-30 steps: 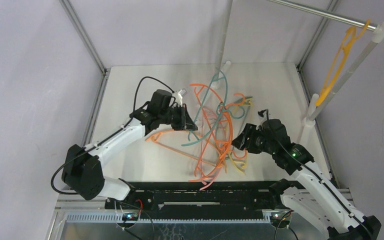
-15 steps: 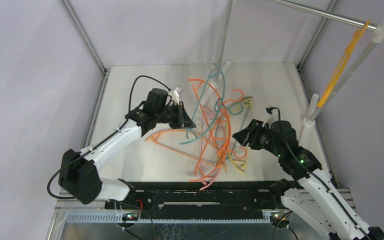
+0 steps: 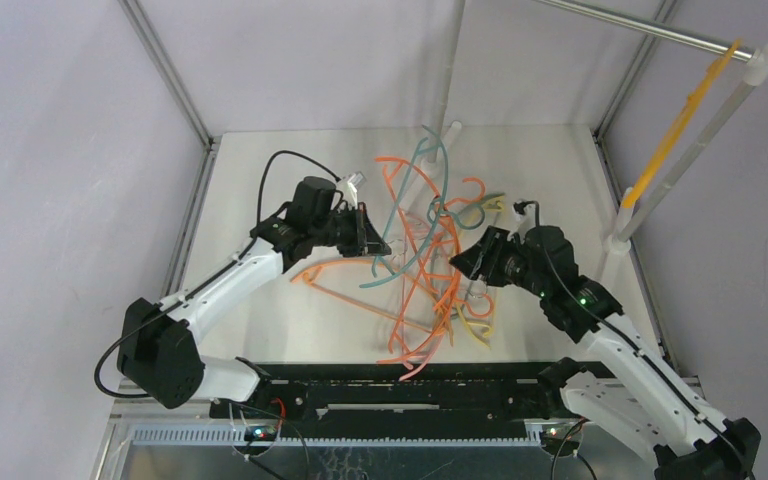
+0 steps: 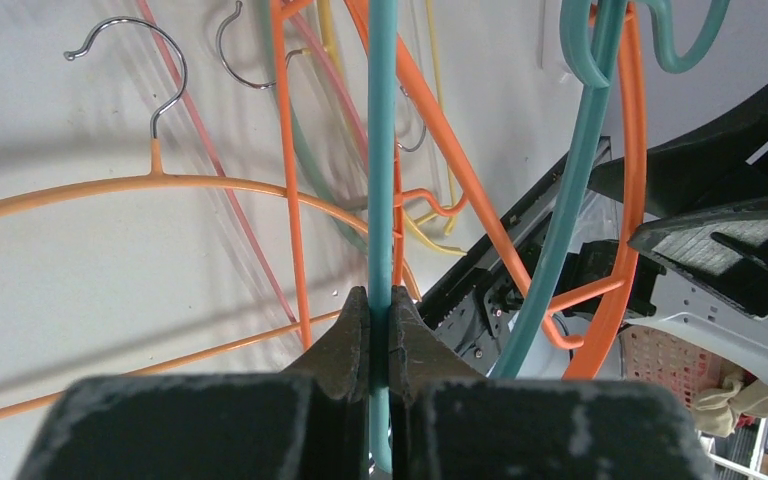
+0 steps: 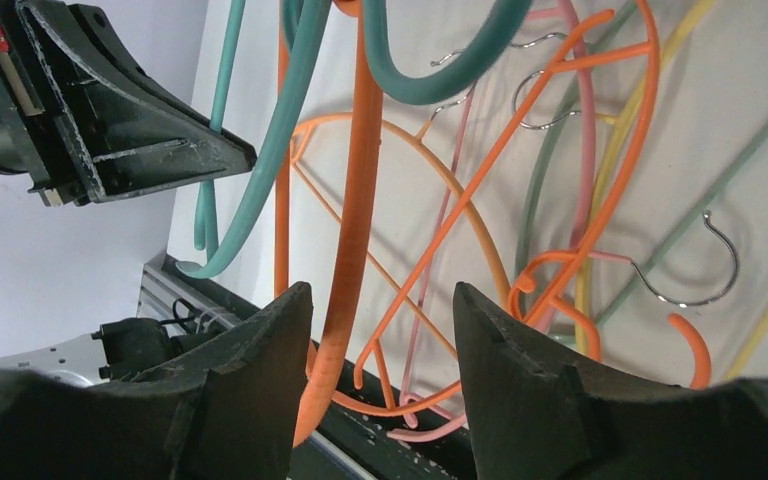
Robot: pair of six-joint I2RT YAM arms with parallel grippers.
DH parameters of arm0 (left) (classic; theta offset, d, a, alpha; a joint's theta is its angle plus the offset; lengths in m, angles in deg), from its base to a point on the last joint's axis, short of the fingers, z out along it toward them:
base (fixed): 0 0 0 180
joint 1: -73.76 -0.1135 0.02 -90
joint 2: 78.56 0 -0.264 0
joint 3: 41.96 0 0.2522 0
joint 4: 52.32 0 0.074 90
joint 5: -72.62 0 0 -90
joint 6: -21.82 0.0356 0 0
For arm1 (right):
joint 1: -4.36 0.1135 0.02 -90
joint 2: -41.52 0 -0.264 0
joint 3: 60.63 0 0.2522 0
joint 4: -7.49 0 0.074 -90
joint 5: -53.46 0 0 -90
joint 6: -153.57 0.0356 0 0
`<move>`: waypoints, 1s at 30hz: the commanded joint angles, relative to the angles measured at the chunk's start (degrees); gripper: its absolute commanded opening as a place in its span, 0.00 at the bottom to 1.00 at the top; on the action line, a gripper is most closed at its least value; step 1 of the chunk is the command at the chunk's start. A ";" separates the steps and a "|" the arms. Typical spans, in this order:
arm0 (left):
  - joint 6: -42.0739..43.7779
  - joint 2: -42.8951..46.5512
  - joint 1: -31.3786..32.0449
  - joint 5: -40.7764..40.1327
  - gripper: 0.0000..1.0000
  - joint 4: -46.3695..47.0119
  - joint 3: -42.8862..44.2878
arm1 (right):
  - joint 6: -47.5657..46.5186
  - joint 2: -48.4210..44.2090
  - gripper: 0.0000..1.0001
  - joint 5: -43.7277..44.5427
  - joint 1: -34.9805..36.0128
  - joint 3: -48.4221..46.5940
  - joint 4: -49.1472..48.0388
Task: Organize the hangers
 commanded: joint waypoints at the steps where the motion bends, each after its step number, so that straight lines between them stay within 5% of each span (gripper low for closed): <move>1: -1.34 2.79 -0.37 0.42 0.00 3.37 1.87 | 0.42 2.32 0.62 -2.31 0.72 -1.54 -7.51; 10: -4.75 3.41 -0.35 1.23 0.00 5.93 0.51 | 0.45 4.54 0.48 -3.71 0.74 -0.07 -12.63; 15: -7.18 3.31 -0.33 2.17 0.00 8.03 0.90 | 0.66 5.05 0.00 -5.80 1.22 0.88 -15.44; 30: -13.45 3.24 4.68 4.78 0.00 12.07 1.03 | 1.89 7.10 0.00 7.07 3.59 0.44 -20.34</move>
